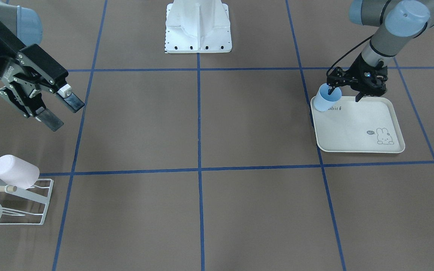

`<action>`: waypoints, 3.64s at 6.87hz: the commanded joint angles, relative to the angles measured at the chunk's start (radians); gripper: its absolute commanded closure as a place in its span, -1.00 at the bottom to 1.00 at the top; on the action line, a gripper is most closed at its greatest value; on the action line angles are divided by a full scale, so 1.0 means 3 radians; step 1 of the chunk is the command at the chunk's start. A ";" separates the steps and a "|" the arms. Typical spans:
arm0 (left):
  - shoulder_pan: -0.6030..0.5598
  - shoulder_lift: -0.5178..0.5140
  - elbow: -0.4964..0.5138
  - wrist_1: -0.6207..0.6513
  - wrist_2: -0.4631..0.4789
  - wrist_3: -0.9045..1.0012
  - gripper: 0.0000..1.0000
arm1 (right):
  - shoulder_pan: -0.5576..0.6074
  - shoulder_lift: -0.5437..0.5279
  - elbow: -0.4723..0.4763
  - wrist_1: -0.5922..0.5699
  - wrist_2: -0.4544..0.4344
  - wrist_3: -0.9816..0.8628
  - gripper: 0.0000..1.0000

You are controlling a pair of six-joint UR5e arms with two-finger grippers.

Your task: Transfer IKEA cup to right arm and place on rack

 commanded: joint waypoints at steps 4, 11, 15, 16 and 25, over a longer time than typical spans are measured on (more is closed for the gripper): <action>0.0088 0.0009 0.0029 0.0077 -0.0009 0.0000 0.65 | -0.0012 0.0031 -0.0005 -0.0004 -0.0001 0.0008 -1.00; -0.0319 -0.0128 -0.0615 0.1175 -0.0004 -0.0020 1.00 | -0.0037 0.0118 -0.0016 -0.0014 -0.0006 0.0013 -1.00; -0.0557 -0.0889 -0.0544 0.1079 0.0164 -0.1365 1.00 | -0.0455 0.0123 0.0045 0.0027 -0.0519 0.0206 -1.00; -0.0556 -0.1098 -0.0478 0.1033 0.0165 -0.1780 1.00 | -0.0674 0.0128 0.0086 0.0057 -0.0851 0.0410 -1.00; -0.0425 -0.1167 0.0703 -0.3355 0.0943 -0.5744 1.00 | -0.1444 0.0296 -0.0107 0.0779 -0.2061 0.0923 -0.99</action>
